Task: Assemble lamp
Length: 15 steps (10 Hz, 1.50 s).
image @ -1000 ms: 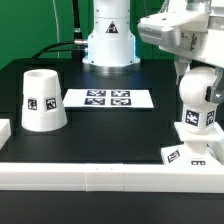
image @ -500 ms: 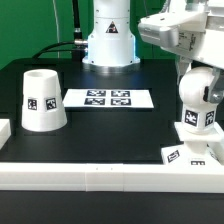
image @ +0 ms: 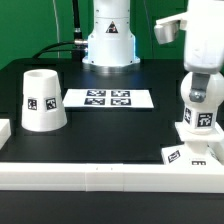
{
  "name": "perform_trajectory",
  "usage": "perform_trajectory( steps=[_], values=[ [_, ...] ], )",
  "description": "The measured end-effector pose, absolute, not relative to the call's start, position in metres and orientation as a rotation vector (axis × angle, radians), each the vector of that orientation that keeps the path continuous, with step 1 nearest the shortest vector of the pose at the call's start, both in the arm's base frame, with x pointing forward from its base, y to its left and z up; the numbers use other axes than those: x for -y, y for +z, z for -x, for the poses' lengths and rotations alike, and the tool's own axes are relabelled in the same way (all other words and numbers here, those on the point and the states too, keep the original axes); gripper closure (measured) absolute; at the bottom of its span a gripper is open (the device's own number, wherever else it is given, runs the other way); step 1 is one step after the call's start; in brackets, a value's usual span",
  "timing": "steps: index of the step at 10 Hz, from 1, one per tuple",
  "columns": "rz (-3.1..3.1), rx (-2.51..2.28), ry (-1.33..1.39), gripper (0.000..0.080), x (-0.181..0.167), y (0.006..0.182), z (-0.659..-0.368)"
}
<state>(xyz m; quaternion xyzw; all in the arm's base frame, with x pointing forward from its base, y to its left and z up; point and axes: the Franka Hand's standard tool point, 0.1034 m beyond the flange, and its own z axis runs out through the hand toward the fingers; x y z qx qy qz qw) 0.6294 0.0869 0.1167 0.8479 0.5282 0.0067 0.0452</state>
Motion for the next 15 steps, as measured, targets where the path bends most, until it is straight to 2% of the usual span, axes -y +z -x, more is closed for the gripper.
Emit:
perform_trajectory(
  steps=[9, 15],
  values=[
    [-3.01, -0.673, 0.048, 0.0222, -0.0869, 0.1157, -0.6275],
    [-3.131, 0.308, 0.027, 0.0222, -0.0854, 0.1159, -0.6244]
  ],
)
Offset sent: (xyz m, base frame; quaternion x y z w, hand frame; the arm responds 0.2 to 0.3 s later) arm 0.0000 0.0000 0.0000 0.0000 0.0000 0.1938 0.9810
